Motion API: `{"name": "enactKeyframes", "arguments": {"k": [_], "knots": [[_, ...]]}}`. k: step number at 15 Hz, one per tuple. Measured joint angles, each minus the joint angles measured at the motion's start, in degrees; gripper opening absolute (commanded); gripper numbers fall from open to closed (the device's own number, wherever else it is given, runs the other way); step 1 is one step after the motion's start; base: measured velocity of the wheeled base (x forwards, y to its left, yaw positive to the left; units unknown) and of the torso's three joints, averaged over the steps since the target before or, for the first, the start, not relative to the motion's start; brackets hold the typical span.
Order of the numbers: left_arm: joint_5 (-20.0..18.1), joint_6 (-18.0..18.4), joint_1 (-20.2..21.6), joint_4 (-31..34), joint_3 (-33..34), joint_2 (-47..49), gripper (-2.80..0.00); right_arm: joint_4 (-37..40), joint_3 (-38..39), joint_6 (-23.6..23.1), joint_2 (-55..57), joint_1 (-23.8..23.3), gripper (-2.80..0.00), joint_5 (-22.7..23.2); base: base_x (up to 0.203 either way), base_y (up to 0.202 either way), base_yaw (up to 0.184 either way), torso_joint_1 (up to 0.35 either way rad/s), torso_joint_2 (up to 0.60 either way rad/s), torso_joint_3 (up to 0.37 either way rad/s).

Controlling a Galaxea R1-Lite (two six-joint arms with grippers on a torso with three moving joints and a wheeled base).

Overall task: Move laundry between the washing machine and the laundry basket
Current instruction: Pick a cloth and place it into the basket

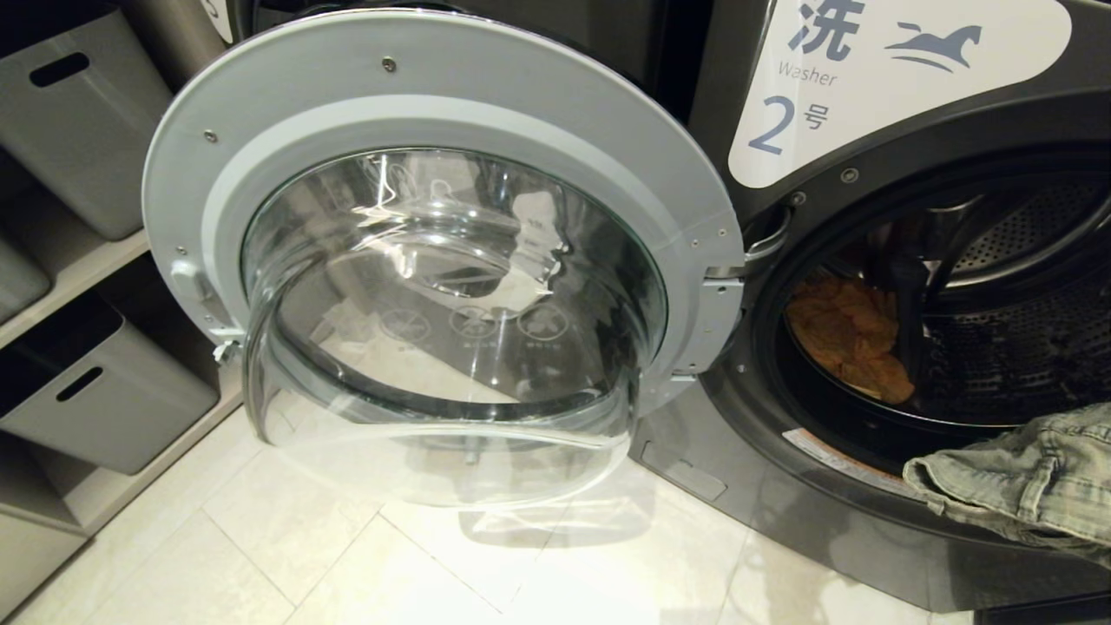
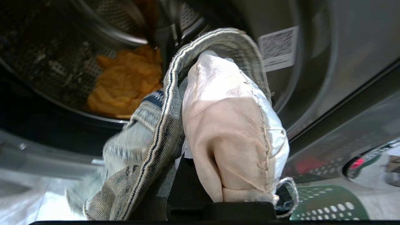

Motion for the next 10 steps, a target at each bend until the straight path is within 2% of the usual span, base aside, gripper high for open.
{"name": "enactKeyframes", "arguments": {"k": [3, 10], "knots": [[0.00, 0.00, 0.00, 0.00, 0.00, 0.00, -2.80, 0.96, -0.58, -0.16, -0.23, -2.38, -2.80, -0.31, 0.000, 0.000, 0.000, 0.000, 0.00, 0.000], [-0.02, -0.02, 0.00, -0.01, 0.00, 0.00, -2.80, 1.05, -2.14, -0.23, 0.35, -12.85, -2.80, 0.16, 0.000, 0.000, 0.000, 0.000, 0.00, 0.000]]}}
